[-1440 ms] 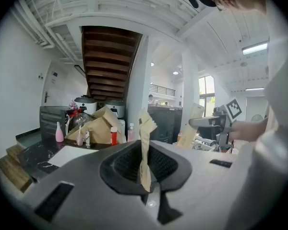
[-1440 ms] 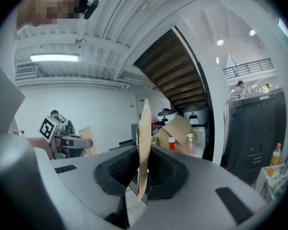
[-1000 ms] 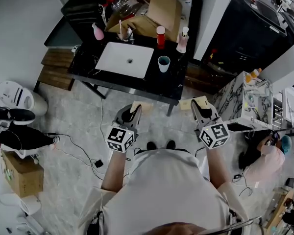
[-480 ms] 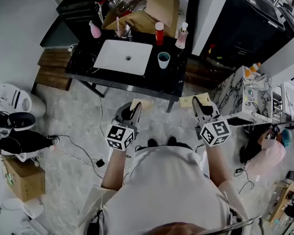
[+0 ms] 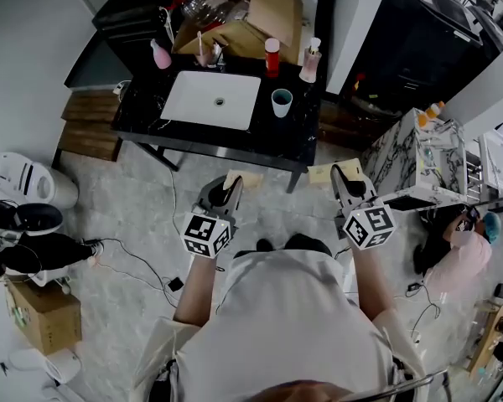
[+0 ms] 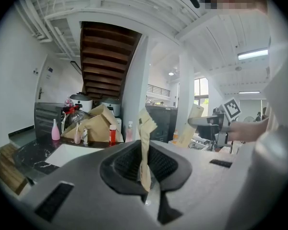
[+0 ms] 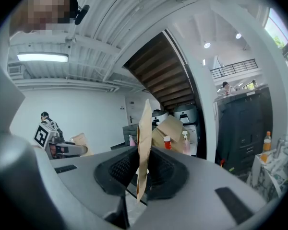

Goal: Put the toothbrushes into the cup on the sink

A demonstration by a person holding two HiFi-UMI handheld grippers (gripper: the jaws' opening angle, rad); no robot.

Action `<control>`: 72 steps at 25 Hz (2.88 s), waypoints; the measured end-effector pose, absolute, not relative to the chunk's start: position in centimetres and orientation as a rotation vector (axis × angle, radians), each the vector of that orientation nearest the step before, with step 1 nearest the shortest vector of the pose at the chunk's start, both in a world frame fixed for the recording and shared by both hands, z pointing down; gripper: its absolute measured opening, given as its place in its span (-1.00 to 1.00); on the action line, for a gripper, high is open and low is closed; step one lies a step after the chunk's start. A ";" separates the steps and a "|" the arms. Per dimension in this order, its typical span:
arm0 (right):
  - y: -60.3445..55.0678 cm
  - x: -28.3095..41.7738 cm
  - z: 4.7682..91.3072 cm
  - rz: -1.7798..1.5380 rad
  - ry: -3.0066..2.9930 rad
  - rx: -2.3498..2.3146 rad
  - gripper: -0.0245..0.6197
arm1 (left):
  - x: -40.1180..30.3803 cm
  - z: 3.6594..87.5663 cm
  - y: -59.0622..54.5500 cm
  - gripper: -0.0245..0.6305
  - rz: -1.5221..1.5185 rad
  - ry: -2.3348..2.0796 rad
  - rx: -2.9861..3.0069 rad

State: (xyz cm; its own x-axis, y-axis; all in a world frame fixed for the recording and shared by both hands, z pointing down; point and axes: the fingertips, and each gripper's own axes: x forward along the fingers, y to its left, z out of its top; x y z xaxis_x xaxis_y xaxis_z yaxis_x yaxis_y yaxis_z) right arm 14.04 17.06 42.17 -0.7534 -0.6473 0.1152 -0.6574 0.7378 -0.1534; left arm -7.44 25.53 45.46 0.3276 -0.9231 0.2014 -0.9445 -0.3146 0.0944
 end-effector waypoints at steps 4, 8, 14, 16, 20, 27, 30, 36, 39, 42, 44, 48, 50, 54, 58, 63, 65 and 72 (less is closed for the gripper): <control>17.5 13.6 42.1 0.279 -2.880 1.093 -0.73 | -7.9 45.8 26.0 -0.82 0.163 -1.700 2.395; 17.3 13.6 41.9 0.303 -2.884 1.117 -0.73 | -8.5 46.0 25.9 -0.82 0.159 -1.698 2.385; 16.6 13.2 42.2 0.314 -2.880 1.108 -0.73 | -8.9 46.4 25.2 -0.83 0.158 -1.700 2.371; 16.1 13.1 42.6 0.318 -2.881 1.100 -0.73 | -9.0 46.6 24.8 -0.82 0.159 -1.704 2.365; 14.4 12.7 43.1 0.321 -2.880 1.076 -0.73 | -9.2 46.9 23.3 -0.82 0.157 -1.713 2.352; 9.5 11.7 43.7 0.334 -2.878 1.035 -0.73 | -9.6 47.1 18.7 -0.82 0.163 -1.718 2.330; 7.2 11.4 44.2 0.351 -2.877 1.016 -0.73 | -9.7 47.3 16.6 -0.82 0.172 -1.722 2.319; 2.4 10.5 45.2 0.385 -2.873 0.976 -0.73 | -10.4 47.5 12.1 -0.82 0.191 -1.739 2.292; 0.1 9.9 45.7 0.400 -2.869 0.954 -0.73 | -11.0 47.4 9.8 -0.82 0.199 -1.752 2.274; -2.5 9.4 46.0 0.413 -2.864 0.931 -0.73 | -11.6 47.6 7.7 -0.82 0.207 -1.767 2.248; -3.9 9.0 46.3 0.421 -2.861 0.911 -0.73 | -11.8 47.8 6.4 -0.82 0.215 -1.776 2.229; -6.4 8.4 46.8 0.432 -2.856 0.864 -0.73 | -12.1 48.1 4.1 -0.83 0.225 -1.793 2.202; -7.6 8.1 47.2 0.440 -2.853 0.840 -0.73 | -12.1 48.2 3.0 -0.82 0.224 -1.807 2.190; -9.7 7.6 47.8 0.452 -2.852 0.792 -0.73 | -12.4 48.6 1.3 -0.82 0.223 -1.839 2.152; -11.5 7.3 48.0 0.460 -2.852 0.757 -0.73 | -12.5 48.9 0.2 -0.82 0.221 -1.863 2.112; -12.8 7.0 48.3 0.458 -2.854 0.717 -0.73 | -12.6 49.1 -0.6 -0.82 0.227 -1.884 2.082; -13.2 7.1 48.4 0.458 -2.852 0.714 -0.73 | -12.6 49.2 -1.0 -0.82 0.228 -1.888 2.079; -14.2 7.0 48.4 0.459 -2.837 0.741 -0.73 | -13.4 49.3 -2.3 -0.83 0.238 -1.871 2.088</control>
State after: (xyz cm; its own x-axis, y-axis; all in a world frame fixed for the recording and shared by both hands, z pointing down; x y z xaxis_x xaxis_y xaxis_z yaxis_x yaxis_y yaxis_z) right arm 7.00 -14.19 48.44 -0.8614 -0.4469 0.2415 -0.5003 0.8288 -0.2506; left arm -13.36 -2.33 49.28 0.1254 -0.9334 0.3363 -0.9878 -0.0861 0.1295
